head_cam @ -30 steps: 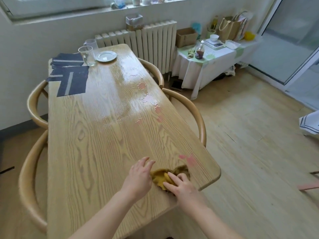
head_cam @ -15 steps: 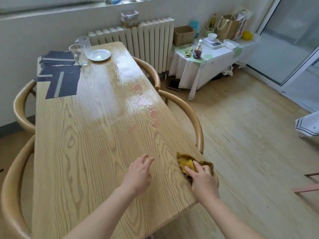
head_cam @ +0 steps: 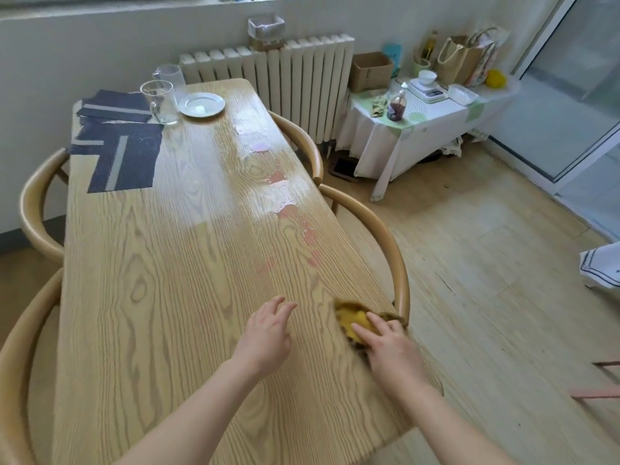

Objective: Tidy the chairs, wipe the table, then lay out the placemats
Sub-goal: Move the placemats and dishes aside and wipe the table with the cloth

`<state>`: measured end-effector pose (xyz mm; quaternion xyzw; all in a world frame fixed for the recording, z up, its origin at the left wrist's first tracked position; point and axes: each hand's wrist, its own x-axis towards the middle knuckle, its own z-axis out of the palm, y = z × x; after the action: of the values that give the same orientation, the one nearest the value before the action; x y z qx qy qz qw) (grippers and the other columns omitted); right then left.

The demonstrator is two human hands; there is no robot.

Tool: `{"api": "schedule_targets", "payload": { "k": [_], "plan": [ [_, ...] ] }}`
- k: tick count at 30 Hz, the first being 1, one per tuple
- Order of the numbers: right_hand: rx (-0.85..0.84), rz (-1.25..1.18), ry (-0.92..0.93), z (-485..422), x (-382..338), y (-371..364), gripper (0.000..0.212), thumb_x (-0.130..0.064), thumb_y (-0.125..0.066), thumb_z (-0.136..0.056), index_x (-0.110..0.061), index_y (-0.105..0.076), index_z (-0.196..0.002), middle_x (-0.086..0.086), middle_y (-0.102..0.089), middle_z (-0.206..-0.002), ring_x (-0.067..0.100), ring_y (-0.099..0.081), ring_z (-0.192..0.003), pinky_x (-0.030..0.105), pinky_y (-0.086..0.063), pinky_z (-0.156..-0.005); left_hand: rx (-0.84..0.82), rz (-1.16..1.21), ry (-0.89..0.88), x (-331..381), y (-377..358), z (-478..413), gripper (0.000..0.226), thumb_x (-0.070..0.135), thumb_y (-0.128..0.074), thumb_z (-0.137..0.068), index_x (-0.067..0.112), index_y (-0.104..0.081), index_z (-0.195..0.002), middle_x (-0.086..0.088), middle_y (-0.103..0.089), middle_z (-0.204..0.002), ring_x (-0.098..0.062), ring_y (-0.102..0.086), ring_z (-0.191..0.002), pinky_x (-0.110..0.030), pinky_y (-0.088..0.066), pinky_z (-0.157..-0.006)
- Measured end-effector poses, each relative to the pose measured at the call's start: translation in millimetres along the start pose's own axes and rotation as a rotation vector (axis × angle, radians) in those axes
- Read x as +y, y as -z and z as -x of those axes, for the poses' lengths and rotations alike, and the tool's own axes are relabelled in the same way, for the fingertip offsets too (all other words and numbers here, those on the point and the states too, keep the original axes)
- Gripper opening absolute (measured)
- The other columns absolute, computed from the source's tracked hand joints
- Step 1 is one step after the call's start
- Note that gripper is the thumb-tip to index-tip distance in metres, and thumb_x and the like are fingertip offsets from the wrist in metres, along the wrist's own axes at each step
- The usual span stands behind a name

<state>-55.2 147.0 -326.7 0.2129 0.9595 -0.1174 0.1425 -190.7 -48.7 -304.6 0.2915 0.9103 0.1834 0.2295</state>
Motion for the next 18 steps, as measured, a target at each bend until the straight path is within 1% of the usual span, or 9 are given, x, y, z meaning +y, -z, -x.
{"api": "schedule_targets", "payload": {
  "k": [1,3,6,9,12,14,16,18],
  "plan": [
    [0.0,-0.001,-0.045,-6,4,3,0.053,-0.019,-0.042,-0.098,-0.045,-0.035,-0.143,-0.009,-0.022,-0.158,0.019,-0.028,-0.133,0.032,-0.047,-0.097,0.007,0.008,0.011,-2,2,-1,0.062,0.009,-0.044,-0.09,0.026,-0.025,-0.147,-0.001,-0.016,-0.157,-0.02,-0.015,-0.145,-0.034,-0.015,-0.119],
    [-0.009,-0.01,-0.089,-17,-1,6,0.054,-0.015,-0.042,-0.098,-0.041,-0.036,-0.144,-0.005,-0.022,-0.157,0.021,-0.023,-0.137,0.033,-0.045,-0.101,0.028,0.028,0.03,-11,7,-5,0.063,0.008,-0.044,-0.09,0.026,-0.026,-0.147,-0.001,-0.016,-0.157,-0.02,-0.016,-0.144,-0.034,-0.015,-0.119],
    [-0.022,0.004,-0.081,-22,-24,6,0.059,-0.009,-0.04,-0.097,-0.038,-0.031,-0.147,0.0,-0.018,-0.158,0.023,-0.019,-0.139,0.032,-0.039,-0.105,0.028,0.048,0.055,-22,12,-9,0.063,0.008,-0.044,-0.09,0.026,-0.025,-0.147,-0.001,-0.015,-0.157,-0.021,-0.015,-0.145,-0.035,-0.014,-0.119],
    [-0.055,0.015,0.016,-27,-57,3,0.062,-0.007,-0.04,-0.096,-0.037,-0.028,-0.148,0.0,-0.013,-0.16,0.024,-0.02,-0.137,0.032,-0.043,-0.102,0.038,0.064,0.063,-31,19,-15,0.063,0.009,-0.045,-0.09,0.026,-0.025,-0.147,-0.001,-0.015,-0.157,-0.021,-0.016,-0.144,-0.036,-0.015,-0.119],
    [-0.093,0.07,0.184,-30,-94,3,0.059,-0.009,-0.04,-0.095,-0.037,-0.029,-0.147,0.003,-0.013,-0.16,0.027,-0.025,-0.133,0.035,-0.047,-0.095,0.072,0.078,0.058,-39,24,-20,0.061,0.011,-0.045,-0.091,0.027,-0.026,-0.147,0.0,-0.017,-0.157,-0.02,-0.017,-0.144,-0.035,-0.016,-0.119],
    [-0.118,0.116,0.271,-32,-107,5,0.058,-0.011,-0.04,-0.095,-0.036,-0.03,-0.147,0.005,-0.015,-0.16,0.029,-0.028,-0.132,0.037,-0.046,-0.092,0.092,0.089,0.054,-42,27,-21,0.058,0.013,-0.045,-0.092,0.026,-0.027,-0.146,0.0,-0.018,-0.156,-0.019,-0.018,-0.144,-0.035,-0.017,-0.118],
    [-0.12,0.15,0.304,-36,-108,8,0.058,-0.014,-0.043,-0.095,-0.038,-0.03,-0.146,0.003,-0.017,-0.159,0.028,-0.031,-0.131,0.037,-0.046,-0.092,0.094,0.1,0.056,-47,30,-21,0.056,0.015,-0.044,-0.094,0.026,-0.028,-0.146,0.0,-0.018,-0.156,-0.019,-0.018,-0.144,-0.034,-0.017,-0.118],
    [-0.105,0.162,0.309,-41,-100,11,0.054,-0.023,-0.045,-0.096,-0.04,-0.031,-0.145,0.0,-0.02,-0.158,0.027,-0.033,-0.128,0.038,-0.047,-0.094,0.079,0.097,0.065,-53,32,-22,0.057,0.015,-0.045,-0.094,0.027,-0.027,-0.146,0.0,-0.017,-0.156,-0.019,-0.017,-0.144,-0.035,-0.016,-0.118]
  ]
}}
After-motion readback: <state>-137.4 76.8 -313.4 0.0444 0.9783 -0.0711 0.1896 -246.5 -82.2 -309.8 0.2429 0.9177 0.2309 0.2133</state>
